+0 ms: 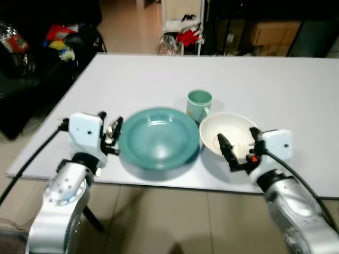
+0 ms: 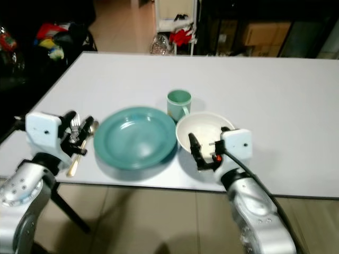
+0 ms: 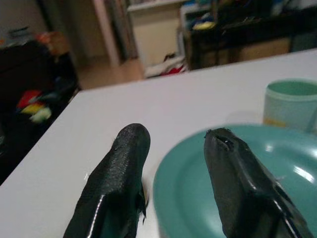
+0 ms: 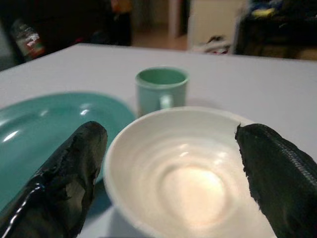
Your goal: Setting the table
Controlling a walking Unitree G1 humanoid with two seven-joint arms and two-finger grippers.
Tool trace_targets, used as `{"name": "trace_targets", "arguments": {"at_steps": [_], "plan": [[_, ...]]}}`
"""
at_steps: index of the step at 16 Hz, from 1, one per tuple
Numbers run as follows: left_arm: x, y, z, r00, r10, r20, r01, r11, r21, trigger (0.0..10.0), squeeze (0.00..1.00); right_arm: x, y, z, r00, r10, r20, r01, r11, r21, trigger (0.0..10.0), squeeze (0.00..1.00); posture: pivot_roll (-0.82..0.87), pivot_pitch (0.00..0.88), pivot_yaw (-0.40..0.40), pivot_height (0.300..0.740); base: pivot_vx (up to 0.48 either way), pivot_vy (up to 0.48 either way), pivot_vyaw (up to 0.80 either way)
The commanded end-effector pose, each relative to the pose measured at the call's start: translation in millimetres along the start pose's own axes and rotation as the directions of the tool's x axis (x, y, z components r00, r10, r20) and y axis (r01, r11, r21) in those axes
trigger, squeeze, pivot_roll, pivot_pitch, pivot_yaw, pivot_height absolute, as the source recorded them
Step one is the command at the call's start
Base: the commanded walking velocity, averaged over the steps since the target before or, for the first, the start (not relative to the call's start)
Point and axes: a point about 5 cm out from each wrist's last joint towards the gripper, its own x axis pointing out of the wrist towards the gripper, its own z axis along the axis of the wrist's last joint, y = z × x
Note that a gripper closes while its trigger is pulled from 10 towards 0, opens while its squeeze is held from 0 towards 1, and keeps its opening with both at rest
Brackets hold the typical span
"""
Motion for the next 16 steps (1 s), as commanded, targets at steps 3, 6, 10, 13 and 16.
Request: {"name": "trace_targets", "arguments": {"at_steps": [3, 6, 10, 13, 16], "plan": [[1.2, -8.3, 1, 0.999, -0.042, 0.009, 0.042, 0.999, 0.009, 10.0, 0.0, 0.1, 2.5, 2, 0.999, 0.015, 0.029, -0.014, 1.0, -0.02, 10.0, 0.0, -0.05, 0.0, 0.074, 0.74, 0.0, -0.48, 0.0], [0.4, -9.1, -1, 0.999, -0.044, -0.002, 0.044, 0.999, -0.012, 10.0, 0.0, -0.6, 12.7, 2, 0.992, 0.118, 0.043, -0.117, 0.993, -0.014, 10.0, 0.0, -0.03, 0.0, 0.072, 0.74, 0.0, 0.0, 0.53], [1.0, -8.4, -4, 1.0, -0.024, -0.014, 0.024, 1.0, -0.013, 10.0, 0.0, 2.8, 18.4, 2, 0.985, 0.164, 0.045, -0.163, 0.986, -0.024, 10.0, 0.0, -0.02, 0.0, 0.071, 0.74, 0.0, 0.0, 0.8], [3.3, -3.2, -4, 1.0, 0.011, -0.025, -0.011, 1.0, 0.009, 10.0, 0.0, 7.0, 15.4, 7, 0.985, 0.157, 0.074, -0.156, 0.987, -0.026, 10.0, 0.0, -0.02, 0.0, 0.069, 0.74, 0.0, 0.0, 0.8], [3.4, 3.6, -3, 0.996, 0.09, -0.02, -0.091, 0.995, -0.033, 10.0, 0.0, 12.2, 9.7, 9, 0.987, 0.143, 0.075, -0.139, 0.989, -0.048, 10.0, 0.0, -0.02, 0.0, 0.051, 0.74, 0.0, 0.0, 0.8]]}}
